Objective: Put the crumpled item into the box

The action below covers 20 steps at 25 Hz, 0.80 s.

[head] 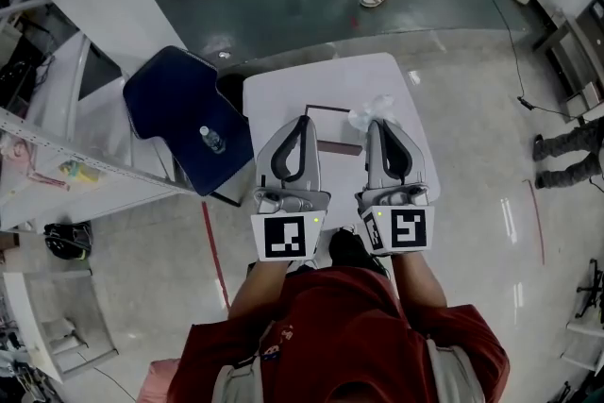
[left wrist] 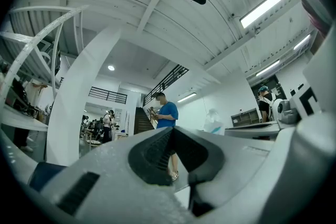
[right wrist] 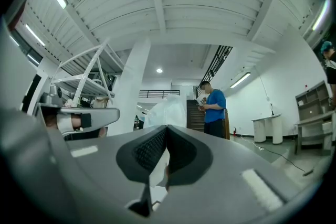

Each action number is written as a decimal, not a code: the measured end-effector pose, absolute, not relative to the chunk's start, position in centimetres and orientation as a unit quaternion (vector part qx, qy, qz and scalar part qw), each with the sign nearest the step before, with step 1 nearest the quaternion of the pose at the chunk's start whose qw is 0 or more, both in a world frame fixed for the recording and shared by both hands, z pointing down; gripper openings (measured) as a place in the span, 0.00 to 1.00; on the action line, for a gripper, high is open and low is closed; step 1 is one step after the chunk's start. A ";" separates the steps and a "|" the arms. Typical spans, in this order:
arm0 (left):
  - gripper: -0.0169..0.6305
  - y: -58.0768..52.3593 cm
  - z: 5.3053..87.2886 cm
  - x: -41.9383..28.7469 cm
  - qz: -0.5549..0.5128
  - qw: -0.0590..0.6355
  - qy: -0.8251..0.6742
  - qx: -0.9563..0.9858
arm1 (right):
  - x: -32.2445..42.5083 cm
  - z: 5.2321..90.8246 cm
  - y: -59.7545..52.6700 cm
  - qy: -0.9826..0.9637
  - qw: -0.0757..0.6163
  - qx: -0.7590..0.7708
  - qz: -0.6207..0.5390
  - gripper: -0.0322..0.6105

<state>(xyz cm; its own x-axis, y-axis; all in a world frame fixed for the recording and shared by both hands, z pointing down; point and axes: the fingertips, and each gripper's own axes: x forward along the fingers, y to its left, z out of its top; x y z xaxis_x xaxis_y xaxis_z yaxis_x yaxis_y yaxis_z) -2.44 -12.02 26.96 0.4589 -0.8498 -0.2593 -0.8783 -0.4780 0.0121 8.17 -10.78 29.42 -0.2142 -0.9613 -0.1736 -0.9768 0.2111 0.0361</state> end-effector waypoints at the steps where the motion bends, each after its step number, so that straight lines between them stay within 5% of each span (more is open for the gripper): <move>1: 0.03 -12.7 26.7 -2.0 0.116 0.065 0.509 -0.850 | 8.6 29.3 -11.5 0.778 0.057 -0.622 0.067 0.05; 20: 0.03 -20.0 27.1 3.9 0.089 0.069 0.570 -0.814 | 15.5 30.6 -20.3 0.816 0.063 -0.573 0.030 0.05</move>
